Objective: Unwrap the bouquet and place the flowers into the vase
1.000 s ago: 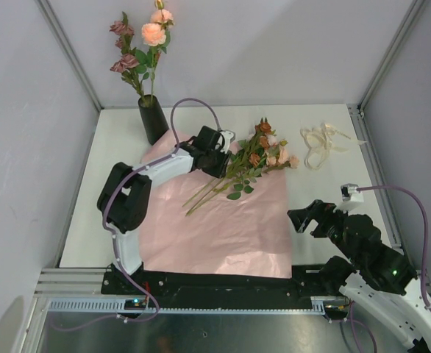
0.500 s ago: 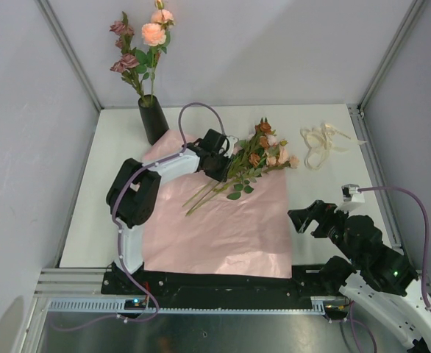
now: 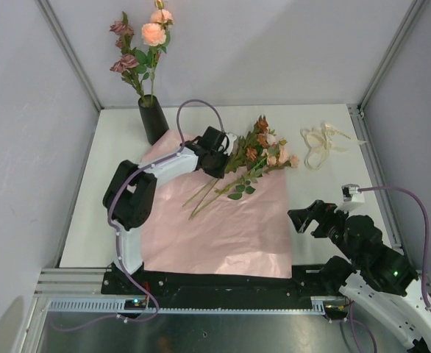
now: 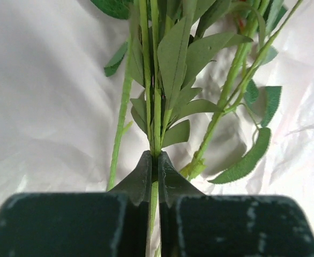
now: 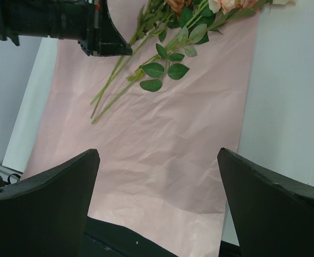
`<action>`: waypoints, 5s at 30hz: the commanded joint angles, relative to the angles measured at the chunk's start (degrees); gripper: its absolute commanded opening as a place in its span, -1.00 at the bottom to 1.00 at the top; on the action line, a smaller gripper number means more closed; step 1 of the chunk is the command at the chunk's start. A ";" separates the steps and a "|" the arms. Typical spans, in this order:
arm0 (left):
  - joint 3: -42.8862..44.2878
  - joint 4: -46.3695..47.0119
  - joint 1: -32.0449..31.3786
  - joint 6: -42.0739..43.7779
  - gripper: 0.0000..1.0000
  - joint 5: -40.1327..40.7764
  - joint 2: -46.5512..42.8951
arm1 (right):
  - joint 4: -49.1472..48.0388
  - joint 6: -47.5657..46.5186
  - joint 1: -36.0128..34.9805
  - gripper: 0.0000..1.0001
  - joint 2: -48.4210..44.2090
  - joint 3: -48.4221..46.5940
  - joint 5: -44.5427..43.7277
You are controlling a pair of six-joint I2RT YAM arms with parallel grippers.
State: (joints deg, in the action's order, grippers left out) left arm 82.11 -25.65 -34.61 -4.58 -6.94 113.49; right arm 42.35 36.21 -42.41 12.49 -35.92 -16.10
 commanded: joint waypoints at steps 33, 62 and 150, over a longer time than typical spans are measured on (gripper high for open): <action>-8.32 51.48 21.93 2.56 -1.00 20.07 -36.98 | -1.62 -0.31 -0.24 0.98 -0.95 -0.90 -2.95; 7.72 65.64 32.94 -0.29 -0.95 1.73 -6.13 | -0.38 0.44 -0.26 0.97 -0.92 -1.51 -4.76; 8.08 -8.63 -3.55 15.83 0.07 -5.45 2.08 | -2.26 0.03 -0.65 0.99 -5.90 0.33 -1.06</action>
State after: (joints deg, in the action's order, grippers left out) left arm 87.24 -34.48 -38.02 9.19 -11.16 114.50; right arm 41.71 36.42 -42.81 7.05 -35.57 -16.69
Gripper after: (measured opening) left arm 0.547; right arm 0.991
